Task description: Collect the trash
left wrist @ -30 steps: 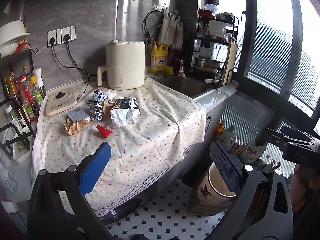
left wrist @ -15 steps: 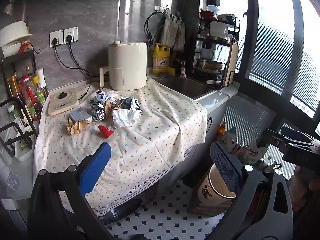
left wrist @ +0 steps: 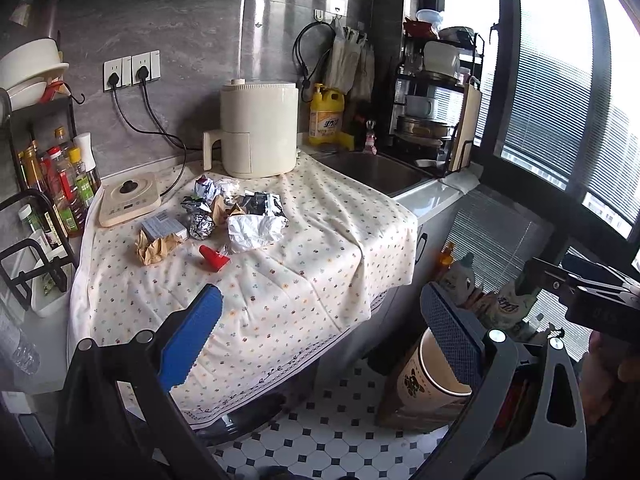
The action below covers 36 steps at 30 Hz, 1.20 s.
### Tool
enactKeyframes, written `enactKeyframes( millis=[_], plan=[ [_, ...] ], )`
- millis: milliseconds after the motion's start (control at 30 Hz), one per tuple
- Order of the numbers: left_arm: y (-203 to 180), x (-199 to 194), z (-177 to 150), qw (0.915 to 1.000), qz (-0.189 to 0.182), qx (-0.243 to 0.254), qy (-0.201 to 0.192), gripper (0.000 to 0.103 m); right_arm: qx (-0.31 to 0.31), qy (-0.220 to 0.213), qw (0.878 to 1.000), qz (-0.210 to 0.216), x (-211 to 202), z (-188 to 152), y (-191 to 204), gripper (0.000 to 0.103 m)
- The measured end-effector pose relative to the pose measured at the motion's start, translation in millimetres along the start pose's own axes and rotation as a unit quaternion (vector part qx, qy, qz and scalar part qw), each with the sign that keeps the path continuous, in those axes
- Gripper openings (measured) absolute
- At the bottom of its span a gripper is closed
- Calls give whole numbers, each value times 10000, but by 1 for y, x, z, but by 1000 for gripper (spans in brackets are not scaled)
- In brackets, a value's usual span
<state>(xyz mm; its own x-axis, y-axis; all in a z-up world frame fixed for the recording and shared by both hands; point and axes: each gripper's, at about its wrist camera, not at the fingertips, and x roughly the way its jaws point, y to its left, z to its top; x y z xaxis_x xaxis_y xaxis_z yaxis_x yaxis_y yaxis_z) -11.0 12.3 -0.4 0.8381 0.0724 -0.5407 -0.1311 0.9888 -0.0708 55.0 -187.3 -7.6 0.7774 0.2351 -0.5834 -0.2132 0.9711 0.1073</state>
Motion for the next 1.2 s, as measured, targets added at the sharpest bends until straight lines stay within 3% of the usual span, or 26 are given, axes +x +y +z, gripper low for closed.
enactKeyframes(
  millis=[300, 533, 1033, 1200],
  plan=[
    [8, 2, 1, 9997, 144, -84, 162, 99, -46, 154, 9998, 153, 14, 2, 11, 95],
    [35, 15, 3, 9985, 343, -301, 309, 99, -165, 361, 9986, 337, 43, 8, 34, 95],
    [134, 62, 37, 9935, 642, -910, 238, 98, -706, 578, 9922, 845, 122, 60, 126, 95],
    [171, 87, 44, 9909, 650, -1131, 339, 85, -885, 683, 9882, 1047, 151, 71, 155, 95]
  ],
)
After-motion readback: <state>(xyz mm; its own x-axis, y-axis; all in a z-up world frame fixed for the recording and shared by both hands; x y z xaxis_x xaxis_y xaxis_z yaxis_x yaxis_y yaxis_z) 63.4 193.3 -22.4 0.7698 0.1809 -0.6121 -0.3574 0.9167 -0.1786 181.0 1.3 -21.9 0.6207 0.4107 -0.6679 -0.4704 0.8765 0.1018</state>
